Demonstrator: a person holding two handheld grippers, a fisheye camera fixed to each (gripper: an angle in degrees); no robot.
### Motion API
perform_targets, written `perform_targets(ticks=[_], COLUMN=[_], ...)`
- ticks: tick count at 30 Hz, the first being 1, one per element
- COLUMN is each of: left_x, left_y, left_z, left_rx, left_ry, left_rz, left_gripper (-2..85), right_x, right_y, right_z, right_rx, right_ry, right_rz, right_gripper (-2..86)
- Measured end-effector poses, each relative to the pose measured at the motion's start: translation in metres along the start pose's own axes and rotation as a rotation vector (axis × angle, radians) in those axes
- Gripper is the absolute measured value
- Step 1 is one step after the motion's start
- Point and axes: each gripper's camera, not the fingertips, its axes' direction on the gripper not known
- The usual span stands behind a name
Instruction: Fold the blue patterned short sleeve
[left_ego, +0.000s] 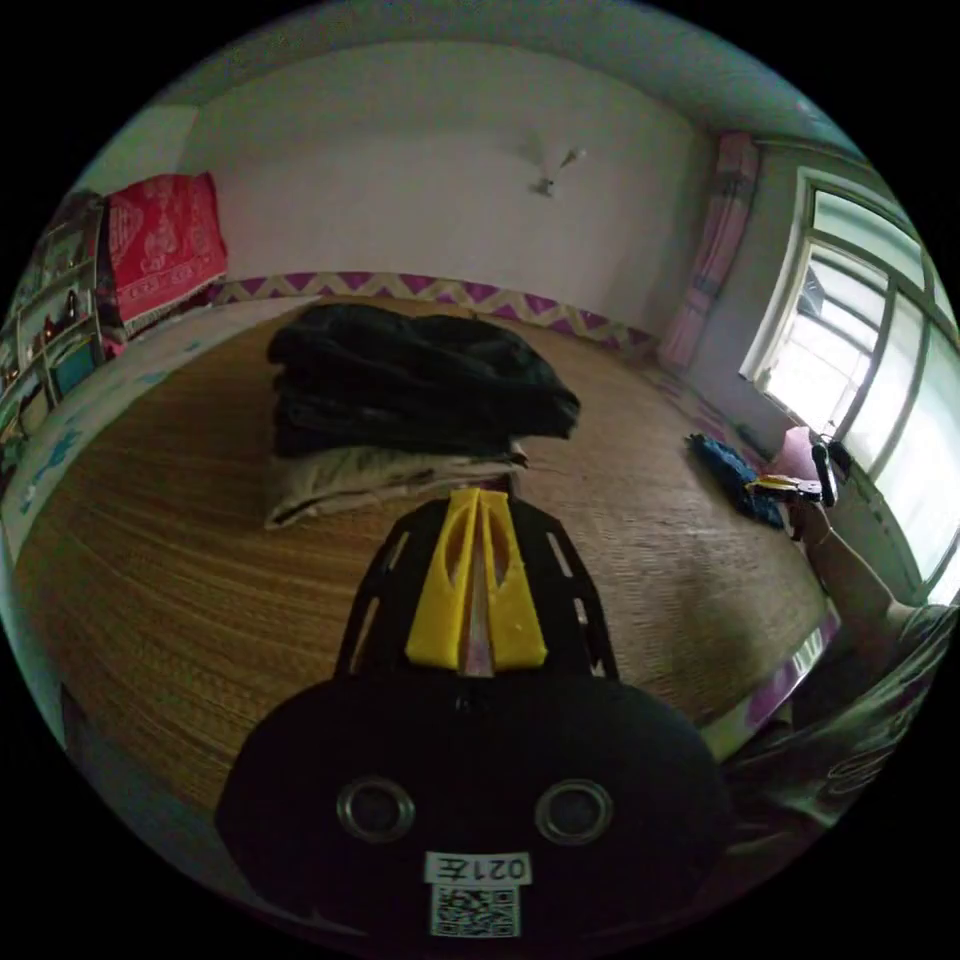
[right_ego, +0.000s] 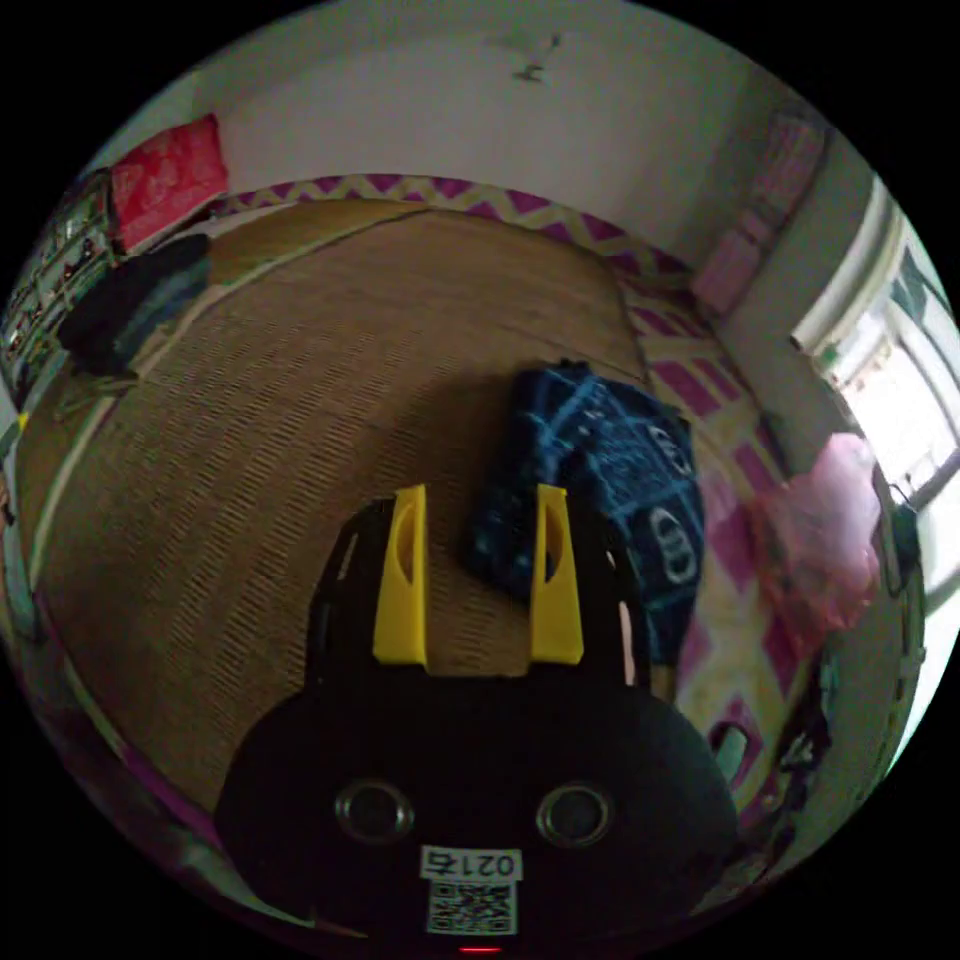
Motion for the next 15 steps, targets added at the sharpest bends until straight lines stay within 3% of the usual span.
perform_targets(ticks=[6, 13, 15], left_x=[0.067, 0.140, 0.149], left_y=[0.046, 0.094, 0.100], left_z=[0.068, 0.120, 0.124], left_rx=[-0.177, -0.290, -0.307], left_ry=[0.285, 0.115, 0.094], left_rz=[-0.055, 0.086, 0.118], left_gripper=[1.5, -0.9, -0.9], right_x=[0.033, -0.012, -0.004], right_y=[0.040, 0.009, 0.001], right_z=[0.051, 0.131, 0.136], right_rx=[-0.055, -0.126, -0.156], right_ry=[-0.049, 0.186, 0.158], right_rz=[0.050, 0.030, 0.059], right_gripper=[16.1, 6.3, 5.0])
